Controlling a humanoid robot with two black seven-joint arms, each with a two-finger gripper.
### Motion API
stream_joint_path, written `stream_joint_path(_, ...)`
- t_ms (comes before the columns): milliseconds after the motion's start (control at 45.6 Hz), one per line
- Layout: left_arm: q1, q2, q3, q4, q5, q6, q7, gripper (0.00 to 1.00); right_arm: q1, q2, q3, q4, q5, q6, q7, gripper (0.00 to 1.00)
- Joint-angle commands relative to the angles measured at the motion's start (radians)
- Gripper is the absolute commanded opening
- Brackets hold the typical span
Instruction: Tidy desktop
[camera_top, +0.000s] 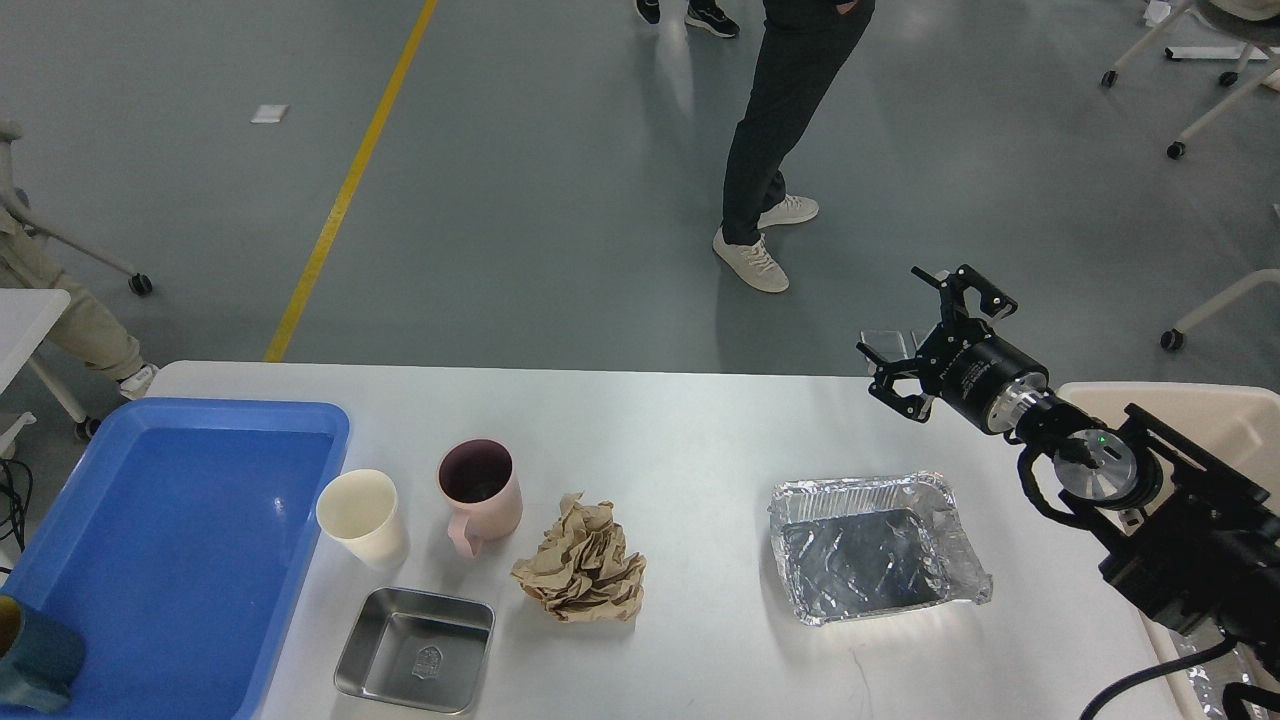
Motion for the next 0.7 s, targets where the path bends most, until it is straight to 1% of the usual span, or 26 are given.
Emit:
stream_joint_path(0,-0.007,-0.008,0.027,0.010,0.027,-0.028,-0.040,0.97,0.008,0.003,0.000,0.001,0.000,0.000,0.000,1.00)
stream_joint_path(44,-0.013,-0.009,0.042,0.009,0.066,-0.035,-0.048,0.97,0.010,0.008,0.001,0.001,0.000,0.000,0.000,1.00)
stream_joint_path(131,-0.059,-0.025,0.073,-0.002,0.188,-0.072,-0.048,0.97,0.013,0.012,0.000,0.001,-0.002,0.000,0.000,1.00)
stream_joint_path(241,-0.168,-0.072,0.128,0.000,0.383,-0.153,-0.049,0.97,0.013,0.018,0.000,0.001,-0.031,-0.002,0.000,1.00)
stream_joint_path(373,-0.269,-0.121,0.182,0.000,0.555,-0.198,-0.075,0.97,0.013,0.018,0.000,0.001,-0.045,-0.002,0.002,1.00)
stream_joint_path(416,-0.320,-0.135,0.206,0.000,0.590,-0.219,-0.078,0.97,0.013,0.020,0.000,0.001,-0.045,-0.002,0.002,1.00)
stream_joint_path(526,-0.487,-0.173,0.327,0.000,0.687,-0.262,-0.080,0.97,0.013,0.020,0.000,0.001,-0.045,-0.003,0.002,1.00)
stream_joint_path(592,-0.585,-0.181,0.416,0.000,0.707,-0.269,-0.081,0.97,0.013,0.018,0.000,0.003,-0.045,-0.003,0.002,1.00)
stream_joint_path(679,-0.682,-0.181,0.542,0.000,0.716,-0.273,-0.081,0.97,0.014,0.017,-0.002,0.003,-0.045,-0.003,0.002,1.00)
